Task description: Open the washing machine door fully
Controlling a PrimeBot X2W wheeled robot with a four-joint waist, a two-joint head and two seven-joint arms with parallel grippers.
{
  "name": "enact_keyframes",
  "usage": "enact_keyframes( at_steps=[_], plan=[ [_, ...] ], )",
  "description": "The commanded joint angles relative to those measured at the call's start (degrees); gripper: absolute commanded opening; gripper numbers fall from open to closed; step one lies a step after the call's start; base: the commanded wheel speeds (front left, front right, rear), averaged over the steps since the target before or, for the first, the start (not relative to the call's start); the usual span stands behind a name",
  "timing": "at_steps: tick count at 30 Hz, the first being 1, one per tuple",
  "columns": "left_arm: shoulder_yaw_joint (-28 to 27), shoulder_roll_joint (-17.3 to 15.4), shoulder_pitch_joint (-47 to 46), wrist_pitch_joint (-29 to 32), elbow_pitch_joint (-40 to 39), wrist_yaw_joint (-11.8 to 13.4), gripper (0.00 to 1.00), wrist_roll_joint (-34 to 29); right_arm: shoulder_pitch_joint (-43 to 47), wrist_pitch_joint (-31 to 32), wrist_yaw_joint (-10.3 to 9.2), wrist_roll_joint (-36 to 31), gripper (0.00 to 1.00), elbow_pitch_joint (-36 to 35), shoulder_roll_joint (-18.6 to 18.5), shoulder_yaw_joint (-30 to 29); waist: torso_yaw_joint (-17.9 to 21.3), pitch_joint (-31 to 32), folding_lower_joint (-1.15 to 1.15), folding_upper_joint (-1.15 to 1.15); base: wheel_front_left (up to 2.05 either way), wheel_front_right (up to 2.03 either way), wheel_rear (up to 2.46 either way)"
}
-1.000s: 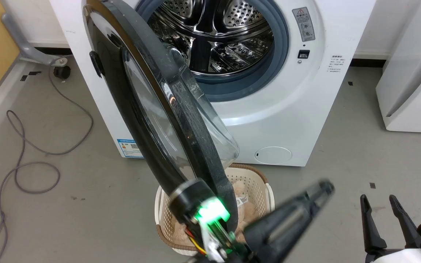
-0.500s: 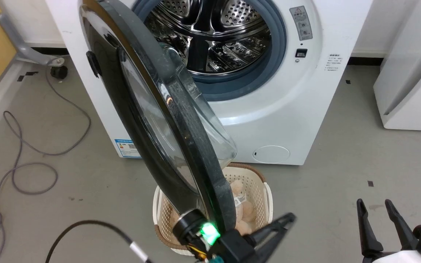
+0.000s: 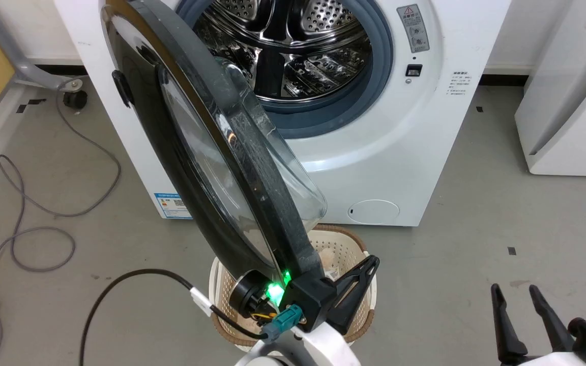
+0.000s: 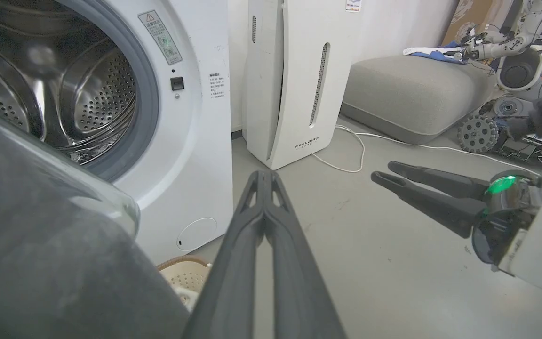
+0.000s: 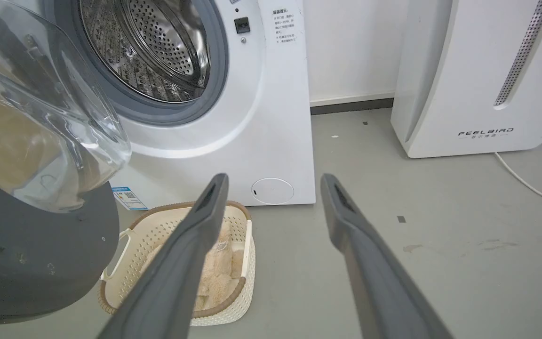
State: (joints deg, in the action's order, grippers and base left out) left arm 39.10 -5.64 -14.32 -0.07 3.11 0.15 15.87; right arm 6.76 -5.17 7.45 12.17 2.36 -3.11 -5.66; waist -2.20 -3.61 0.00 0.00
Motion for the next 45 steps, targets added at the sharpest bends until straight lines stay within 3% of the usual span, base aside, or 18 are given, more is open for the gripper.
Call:
enact_keyframes(
  at_steps=[1, 10, 23, 33, 45],
  plan=[
    [-0.94, -0.03, -0.94, -0.46, 1.12, 0.89, 0.00, 0.22, -0.68, -0.30, 0.03, 0.30, 1.00, 0.34, 0.24, 0.21, 0.07, -0.02, 0.00, 0.00, 0.00, 0.00, 0.00],
    [-3.11, -0.04, 1.85, -1.21, 1.14, 4.61, 0.00, 1.76, -0.67, -0.49, 0.03, 0.97, 1.00, 1.60, 0.24, 0.52, -0.19, 0.48, 0.00, 0.00, 0.00, 0.00, 0.00],
    [-5.95, -3.85, 12.08, 0.71, -10.04, 10.72, 0.00, 3.48, -0.25, -0.23, 0.03, 1.46, 1.00, 2.43, 0.24, 0.85, -3.78, 1.08, 0.00, 0.00, 0.00, 0.00, 0.00],
    [-6.60, -5.25, 16.09, 1.25, -15.88, 13.65, 0.00, 3.11, 0.04, 0.11, 0.03, 1.40, 1.00, 2.77, 0.24, 0.25, -11.10, 0.94, 0.00, 0.00, 0.00, 0.00, 0.00],
    [-10.20, -6.88, 17.62, 0.23, -15.68, 16.39, 0.00, 3.62, -0.44, 0.36, 0.03, 1.44, 1.00, 2.86, 0.24, -0.13, -19.29, 0.71, 0.00, 0.00, 0.00, 0.00, 0.00]
  ],
)
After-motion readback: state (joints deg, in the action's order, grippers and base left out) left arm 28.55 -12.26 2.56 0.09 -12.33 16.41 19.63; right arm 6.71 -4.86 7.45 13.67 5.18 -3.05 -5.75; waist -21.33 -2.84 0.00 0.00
